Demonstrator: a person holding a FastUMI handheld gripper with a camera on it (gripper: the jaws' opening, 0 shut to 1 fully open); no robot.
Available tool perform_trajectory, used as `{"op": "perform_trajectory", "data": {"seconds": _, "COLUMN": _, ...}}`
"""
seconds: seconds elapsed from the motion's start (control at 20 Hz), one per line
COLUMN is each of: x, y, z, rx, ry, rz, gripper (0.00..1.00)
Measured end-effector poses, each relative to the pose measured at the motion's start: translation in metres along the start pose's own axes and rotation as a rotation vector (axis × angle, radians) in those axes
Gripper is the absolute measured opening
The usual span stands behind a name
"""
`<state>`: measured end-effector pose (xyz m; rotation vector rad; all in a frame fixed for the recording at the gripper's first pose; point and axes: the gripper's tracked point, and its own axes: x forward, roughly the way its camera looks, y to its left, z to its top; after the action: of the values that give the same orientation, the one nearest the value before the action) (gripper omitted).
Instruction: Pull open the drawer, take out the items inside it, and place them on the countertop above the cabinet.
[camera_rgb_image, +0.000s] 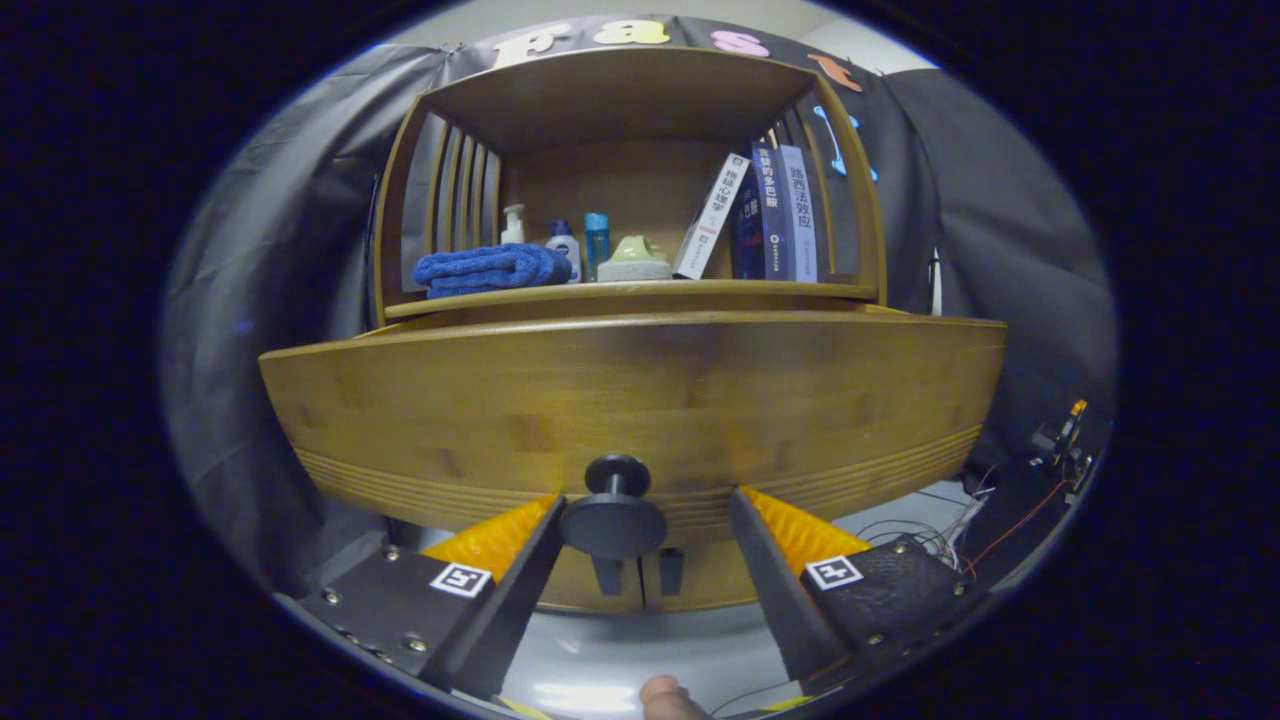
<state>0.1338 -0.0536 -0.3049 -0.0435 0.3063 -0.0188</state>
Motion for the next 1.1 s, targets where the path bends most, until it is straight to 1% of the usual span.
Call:
{"op": "perform_trajectory", "data": {"seconds": 0.3, "x": 0.02, "y": 0.0, "z": 0.005, "rx": 0.022, "ry": 0.006, "rz": -0.001, "gripper": 0.98}}
{"op": "perform_trajectory", "data": {"seconds": 0.45, "x": 0.032, "y": 0.006, "z": 0.009, "rx": 0.096, "ry": 0.003, "rz": 0.01, "gripper": 0.99}}
{"op": "perform_trajectory", "data": {"seconds": 0.55, "x": 0.036, "y": 0.005, "z": 0.015, "rx": 0.077, "ry": -0.003, "rz": 0.002, "gripper": 0.99}}
{"op": "perform_trajectory", "data": {"seconds": 0.8, "x": 0.05, "y": 0.008, "z": 0.015, "rx": 0.126, "ry": 0.029, "rz": 0.01, "gripper": 0.99}}
{"op": "perform_trajectory", "data": {"seconds": 0.95, "x": 0.055, "y": 0.008, "z": 0.015, "rx": 0.153, "ry": 0.036, "rz": 0.033, "gripper": 0.99}}
{"op": "perform_trajectory", "data": {"seconds": 1.1, "x": 0.063, "y": 0.008, "z": 0.017, "rx": 0.139, "ry": 0.051, "rz": 0.033, "gripper": 0.99}}
